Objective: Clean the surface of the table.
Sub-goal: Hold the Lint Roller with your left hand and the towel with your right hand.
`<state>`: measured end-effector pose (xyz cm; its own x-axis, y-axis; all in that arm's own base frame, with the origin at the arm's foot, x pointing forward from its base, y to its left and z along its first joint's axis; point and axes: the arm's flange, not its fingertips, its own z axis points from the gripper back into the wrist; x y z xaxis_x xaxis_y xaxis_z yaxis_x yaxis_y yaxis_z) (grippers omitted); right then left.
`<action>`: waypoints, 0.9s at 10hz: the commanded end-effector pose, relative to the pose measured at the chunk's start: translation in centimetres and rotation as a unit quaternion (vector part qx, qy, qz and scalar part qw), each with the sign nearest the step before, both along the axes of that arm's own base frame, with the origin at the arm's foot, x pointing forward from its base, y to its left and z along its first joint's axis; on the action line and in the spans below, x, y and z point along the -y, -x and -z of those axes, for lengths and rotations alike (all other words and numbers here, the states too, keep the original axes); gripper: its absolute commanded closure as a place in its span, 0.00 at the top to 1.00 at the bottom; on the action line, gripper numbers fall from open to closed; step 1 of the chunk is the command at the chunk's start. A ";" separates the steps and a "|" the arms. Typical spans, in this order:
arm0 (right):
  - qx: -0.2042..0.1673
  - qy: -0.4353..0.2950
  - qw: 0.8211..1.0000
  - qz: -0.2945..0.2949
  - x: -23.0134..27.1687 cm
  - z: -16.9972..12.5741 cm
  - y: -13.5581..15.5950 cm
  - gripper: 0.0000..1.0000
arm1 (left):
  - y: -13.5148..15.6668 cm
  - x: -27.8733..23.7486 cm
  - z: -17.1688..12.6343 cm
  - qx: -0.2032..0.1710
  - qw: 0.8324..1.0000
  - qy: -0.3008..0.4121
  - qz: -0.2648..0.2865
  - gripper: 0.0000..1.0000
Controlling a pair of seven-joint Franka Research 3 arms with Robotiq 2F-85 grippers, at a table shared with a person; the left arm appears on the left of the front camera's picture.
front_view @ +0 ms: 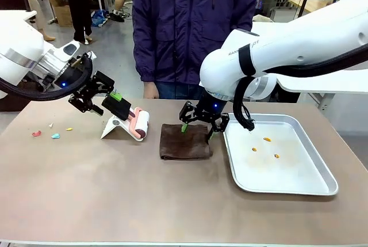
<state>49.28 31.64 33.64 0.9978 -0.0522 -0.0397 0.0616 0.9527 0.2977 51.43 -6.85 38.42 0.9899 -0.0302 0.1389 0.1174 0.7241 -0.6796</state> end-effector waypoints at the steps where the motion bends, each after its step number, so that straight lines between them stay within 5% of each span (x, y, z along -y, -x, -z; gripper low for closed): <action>1: -0.008 0.053 0.999 0.008 -1.5 -0.1 -0.5 1.00 | -0.1 -0.5 0.3 0.008 1.000 0.015 0.003 1.00; 5: 0.020 0.188 0.981 0.047 -3.8 0.5 -1.1 1.00 | -0.2 -0.5 0.3 0.005 1.000 0.017 0.003 1.00; 9: -0.006 0.174 0.983 0.055 -4.2 2.4 -2.3 1.00 | -0.4 -0.6 0.3 0.009 1.000 0.016 0.006 1.00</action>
